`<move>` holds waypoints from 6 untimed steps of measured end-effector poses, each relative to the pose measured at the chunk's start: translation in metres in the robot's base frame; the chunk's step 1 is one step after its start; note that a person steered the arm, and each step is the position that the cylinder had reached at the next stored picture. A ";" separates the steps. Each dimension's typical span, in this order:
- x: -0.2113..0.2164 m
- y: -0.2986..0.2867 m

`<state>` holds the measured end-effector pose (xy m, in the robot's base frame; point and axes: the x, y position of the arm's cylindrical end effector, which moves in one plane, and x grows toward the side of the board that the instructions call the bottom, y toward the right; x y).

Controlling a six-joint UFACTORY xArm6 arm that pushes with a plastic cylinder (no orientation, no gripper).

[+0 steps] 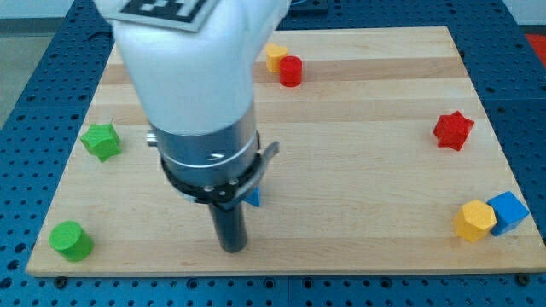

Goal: Move the blue triangle towards right

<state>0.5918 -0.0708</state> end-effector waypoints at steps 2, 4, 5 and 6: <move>-0.112 -0.026; -0.111 -0.024; -0.088 -0.025; -0.086 -0.025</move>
<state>0.5058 -0.0954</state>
